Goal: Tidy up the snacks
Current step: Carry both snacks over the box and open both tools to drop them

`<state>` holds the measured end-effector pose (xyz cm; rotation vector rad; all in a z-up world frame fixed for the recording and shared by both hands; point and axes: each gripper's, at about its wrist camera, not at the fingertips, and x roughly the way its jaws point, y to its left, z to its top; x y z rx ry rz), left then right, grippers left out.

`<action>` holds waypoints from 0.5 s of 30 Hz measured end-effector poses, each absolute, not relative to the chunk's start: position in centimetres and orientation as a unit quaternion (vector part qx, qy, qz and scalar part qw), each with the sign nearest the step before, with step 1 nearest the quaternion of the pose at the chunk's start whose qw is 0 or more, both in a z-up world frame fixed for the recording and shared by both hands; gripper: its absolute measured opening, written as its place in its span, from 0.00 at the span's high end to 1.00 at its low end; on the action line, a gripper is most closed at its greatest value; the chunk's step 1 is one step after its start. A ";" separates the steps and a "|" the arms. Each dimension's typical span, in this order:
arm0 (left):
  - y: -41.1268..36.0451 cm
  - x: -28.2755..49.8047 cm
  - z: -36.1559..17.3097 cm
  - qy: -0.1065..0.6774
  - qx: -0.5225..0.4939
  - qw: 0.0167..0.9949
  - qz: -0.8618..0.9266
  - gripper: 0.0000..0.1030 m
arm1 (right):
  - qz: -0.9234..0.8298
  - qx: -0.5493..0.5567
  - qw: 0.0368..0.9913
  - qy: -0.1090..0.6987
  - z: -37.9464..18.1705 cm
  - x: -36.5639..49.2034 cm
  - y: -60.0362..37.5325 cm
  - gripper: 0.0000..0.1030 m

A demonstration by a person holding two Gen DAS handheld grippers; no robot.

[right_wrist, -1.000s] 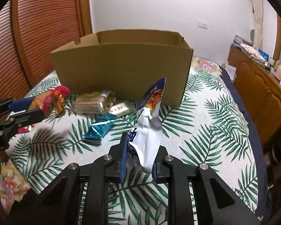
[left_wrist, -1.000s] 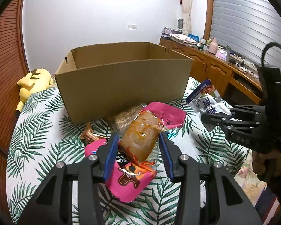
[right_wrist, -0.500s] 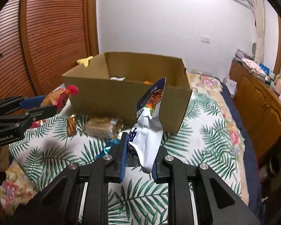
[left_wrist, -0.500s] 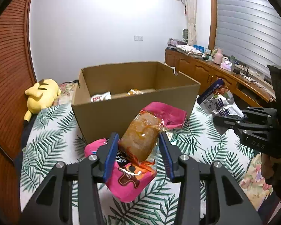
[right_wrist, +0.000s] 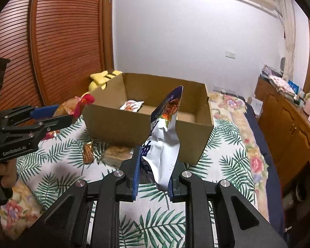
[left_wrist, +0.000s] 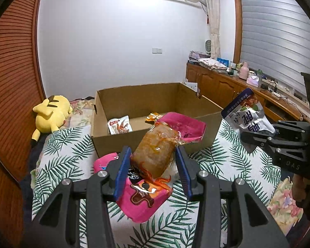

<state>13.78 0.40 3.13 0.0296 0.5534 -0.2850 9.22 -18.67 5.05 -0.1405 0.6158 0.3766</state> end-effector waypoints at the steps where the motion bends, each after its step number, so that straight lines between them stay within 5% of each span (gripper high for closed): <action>1: 0.5 13.9 3.4 0.271 0.014 0.952 -0.140 0.58 | 0.184 -0.070 0.933 0.300 5.2 9.3 -18.6 0.82; 15: 0.9 17.5 5.6 0.258 0.019 0.954 -0.149 0.58 | 0.201 -0.073 0.931 0.295 6.3 12.2 -17.5 0.82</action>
